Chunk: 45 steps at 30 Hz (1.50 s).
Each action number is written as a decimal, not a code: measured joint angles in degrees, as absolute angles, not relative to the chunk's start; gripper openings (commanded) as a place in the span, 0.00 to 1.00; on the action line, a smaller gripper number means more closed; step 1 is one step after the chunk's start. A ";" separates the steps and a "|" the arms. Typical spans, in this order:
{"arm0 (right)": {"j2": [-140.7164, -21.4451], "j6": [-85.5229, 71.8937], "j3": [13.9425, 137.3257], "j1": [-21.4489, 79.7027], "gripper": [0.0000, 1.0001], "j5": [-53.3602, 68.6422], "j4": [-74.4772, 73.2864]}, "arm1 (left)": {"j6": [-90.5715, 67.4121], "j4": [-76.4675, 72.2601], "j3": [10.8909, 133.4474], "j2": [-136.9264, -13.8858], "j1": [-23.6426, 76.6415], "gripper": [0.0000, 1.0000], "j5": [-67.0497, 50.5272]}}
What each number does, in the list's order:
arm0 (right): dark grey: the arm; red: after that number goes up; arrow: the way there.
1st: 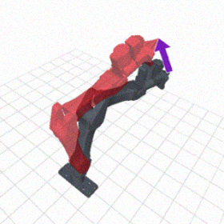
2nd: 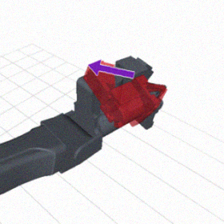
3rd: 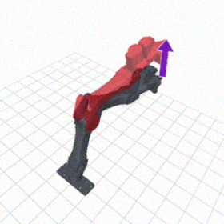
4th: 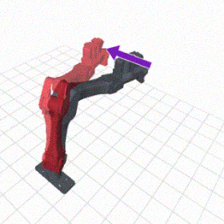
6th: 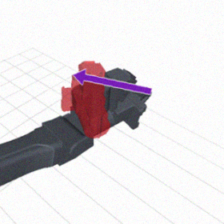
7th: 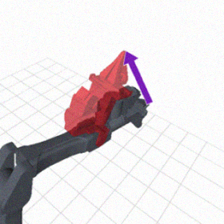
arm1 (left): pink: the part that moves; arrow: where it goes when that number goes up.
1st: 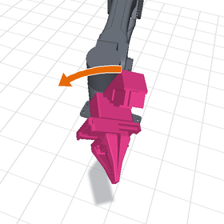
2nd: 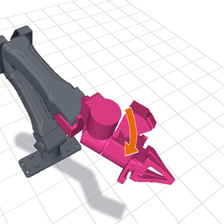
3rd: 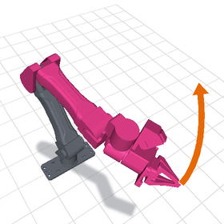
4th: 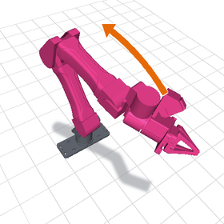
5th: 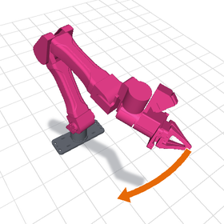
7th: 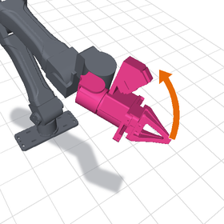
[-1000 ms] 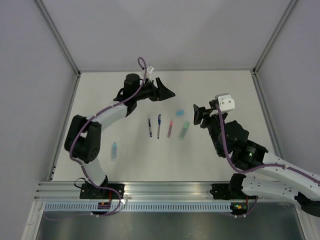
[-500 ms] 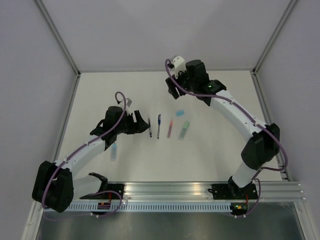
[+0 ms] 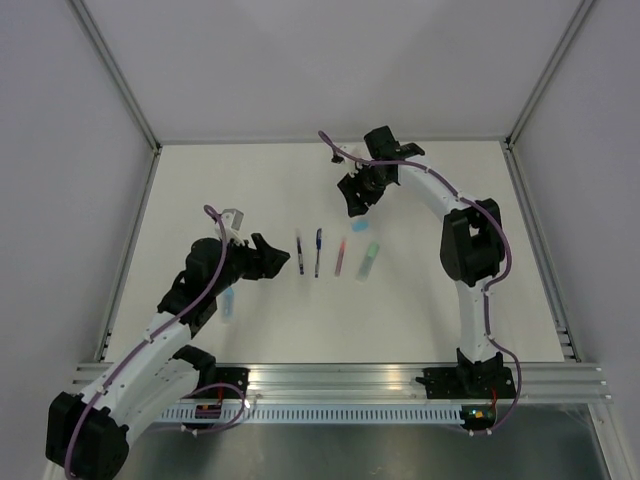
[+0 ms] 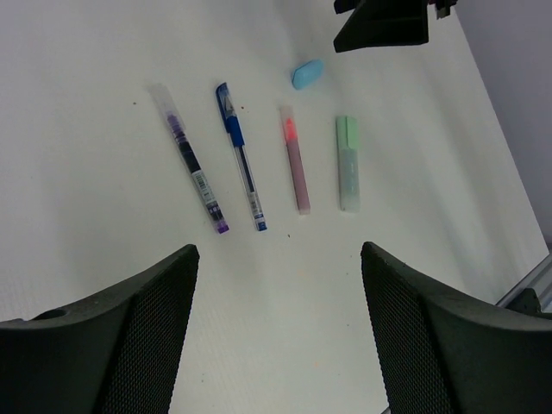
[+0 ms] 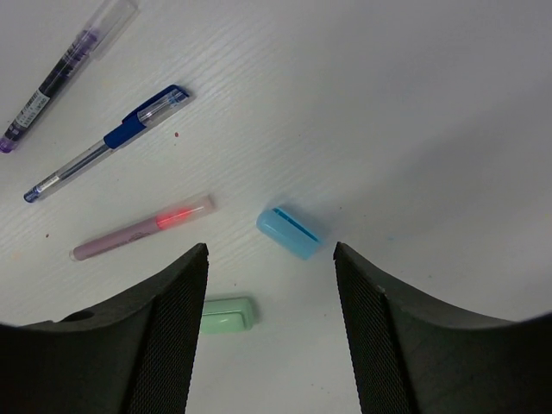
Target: Insert the pens into the pen caps
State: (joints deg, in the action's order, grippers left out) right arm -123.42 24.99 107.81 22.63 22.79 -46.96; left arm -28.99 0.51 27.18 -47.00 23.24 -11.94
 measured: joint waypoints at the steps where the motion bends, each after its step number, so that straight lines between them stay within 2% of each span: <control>1: -124.07 25.71 108.90 22.50 0.66 23.53 -47.48 | -29.02 0.34 26.92 -46.00 23.24 0.81 -11.64; 14: -129.12 31.42 110.74 22.65 0.65 24.80 -50.61 | -29.56 -0.14 25.36 -39.53 23.24 0.82 -9.82; 25: -131.57 32.51 110.39 22.65 0.64 21.52 -50.50 | -29.71 -0.14 25.21 -38.85 23.24 0.82 -9.52; 39: -131.87 33.32 107.74 23.51 0.60 17.67 -47.97 | -29.74 -0.14 25.21 -38.85 23.24 0.83 -9.52; 45: -131.85 33.32 107.59 24.53 0.54 15.07 -46.78 | -29.74 -0.12 25.21 -38.85 23.24 0.83 -9.52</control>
